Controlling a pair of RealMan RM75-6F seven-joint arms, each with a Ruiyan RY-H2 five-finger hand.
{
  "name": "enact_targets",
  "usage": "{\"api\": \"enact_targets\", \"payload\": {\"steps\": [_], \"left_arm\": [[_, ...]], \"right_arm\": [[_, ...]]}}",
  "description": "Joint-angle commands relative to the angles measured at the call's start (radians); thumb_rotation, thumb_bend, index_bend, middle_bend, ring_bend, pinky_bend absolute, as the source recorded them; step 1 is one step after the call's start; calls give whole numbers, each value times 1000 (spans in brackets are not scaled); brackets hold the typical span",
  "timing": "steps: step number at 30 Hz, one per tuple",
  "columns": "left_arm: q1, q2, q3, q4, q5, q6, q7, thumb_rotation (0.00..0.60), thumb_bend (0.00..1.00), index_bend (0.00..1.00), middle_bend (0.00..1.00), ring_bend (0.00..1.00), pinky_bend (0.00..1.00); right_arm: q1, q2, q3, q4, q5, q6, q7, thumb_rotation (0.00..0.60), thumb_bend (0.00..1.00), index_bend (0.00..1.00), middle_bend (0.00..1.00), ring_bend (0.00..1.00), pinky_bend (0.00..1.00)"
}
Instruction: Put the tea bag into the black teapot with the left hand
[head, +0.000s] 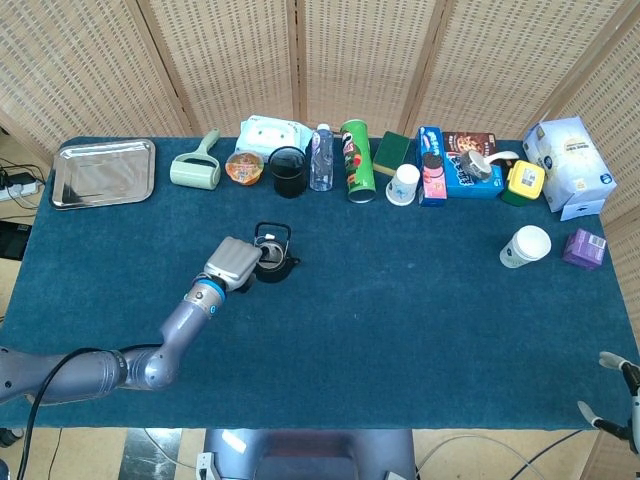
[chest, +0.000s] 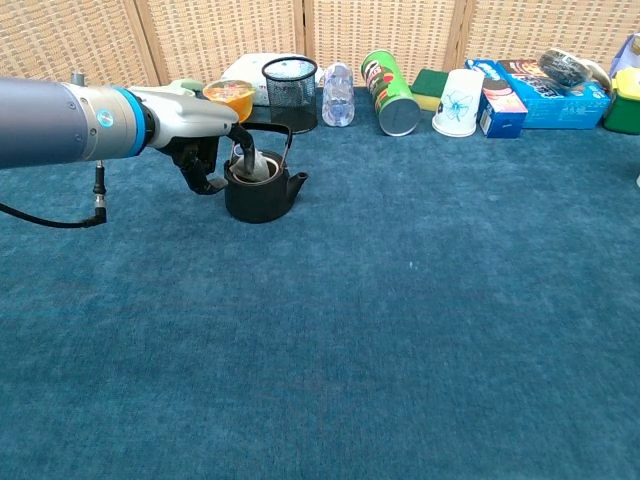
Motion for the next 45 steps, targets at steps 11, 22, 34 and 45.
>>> {"api": "enact_targets", "payload": {"steps": [11,22,34,45], "left_arm": [[56,87,-33,-77,106,51,-108,600,533,270,979,919,906],[27,29,-13,-11,48,6,-76,600,531,270,979,919,906],[5,-10,-6,37,8,-15,-61,600,531,270,979,919,906],[-4,-7,3,34,-7,-29,-61,600,529,270,979,919,906]], "right_arm": [[5,-3,0,2,-6,-7,2,600,238,236,307,250,230],[3,-2,1,2,-2,-8,2,600,238,236,307,250,231],[-3,0,1,2,2,-6,4,600,237,236,307,250,233],[-6,-1,2,2,0,-1,6,600,238,236,307,250,233]]}}
